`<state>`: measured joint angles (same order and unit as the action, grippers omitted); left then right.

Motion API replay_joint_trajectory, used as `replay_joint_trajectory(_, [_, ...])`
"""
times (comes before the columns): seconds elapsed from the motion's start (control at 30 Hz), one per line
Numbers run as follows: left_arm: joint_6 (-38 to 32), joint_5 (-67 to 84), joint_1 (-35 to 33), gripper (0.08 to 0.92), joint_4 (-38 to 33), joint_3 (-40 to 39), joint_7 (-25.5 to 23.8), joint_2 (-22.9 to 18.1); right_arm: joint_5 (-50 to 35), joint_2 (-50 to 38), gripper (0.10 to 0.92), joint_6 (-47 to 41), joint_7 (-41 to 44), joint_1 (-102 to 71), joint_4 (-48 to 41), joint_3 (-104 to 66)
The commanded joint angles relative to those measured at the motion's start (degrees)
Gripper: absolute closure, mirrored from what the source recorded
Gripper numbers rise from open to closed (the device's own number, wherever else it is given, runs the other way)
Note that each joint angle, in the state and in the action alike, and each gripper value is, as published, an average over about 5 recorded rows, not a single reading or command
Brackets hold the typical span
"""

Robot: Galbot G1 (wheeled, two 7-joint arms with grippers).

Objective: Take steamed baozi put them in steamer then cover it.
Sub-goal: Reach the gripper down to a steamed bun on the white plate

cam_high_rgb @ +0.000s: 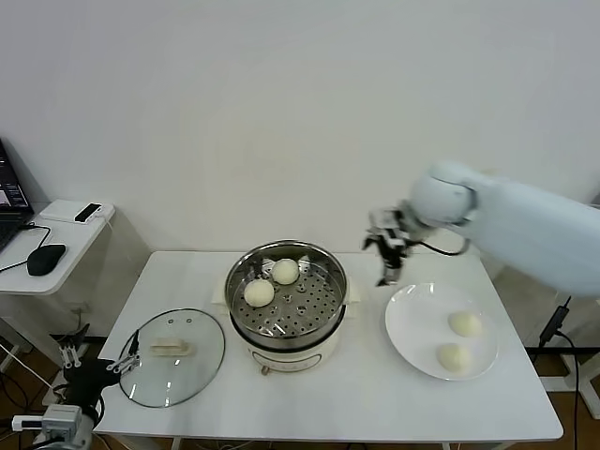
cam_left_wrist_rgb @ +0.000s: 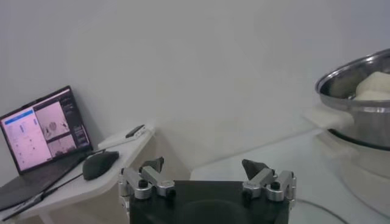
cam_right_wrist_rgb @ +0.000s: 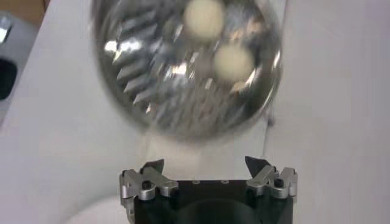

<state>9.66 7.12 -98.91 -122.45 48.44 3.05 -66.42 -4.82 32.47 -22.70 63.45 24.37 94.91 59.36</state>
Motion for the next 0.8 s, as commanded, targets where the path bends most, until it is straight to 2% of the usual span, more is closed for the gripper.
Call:
replay_joint_trajectory(0.03, [0.0, 0.0, -0.2, 0.177, 0.2, 0.1, 0.0, 0.3, 12.7, -21.4, 0.203, 6.9, 2.6, -20.9, 8.8, -15.0])
replay_joint_trajectory(0.23, [0.1, -0.4, -1.2, 0.177, -0.4, 0.2, -0.1, 0.0, 18.0, -22.8, 0.203, 7.1, 0.9, -44.6, 8.0, -33.4])
replay_joint_trajectory(0.37, [0.2, -0.8, -1.9, 0.177, -1.4, 0.6, -0.2, -0.2, 19.2, -21.5, 0.203, 7.1, 0.7, -54.2, 6.9, -40.2])
replay_joint_trajectory(0.8, [0.3, -1.9, -3.7, 0.177, -2.8, 1.8, -0.3, -1.2, 19.7, -10.1, 0.203, 6.1, -0.6, -56.6, -1.7, -41.6])
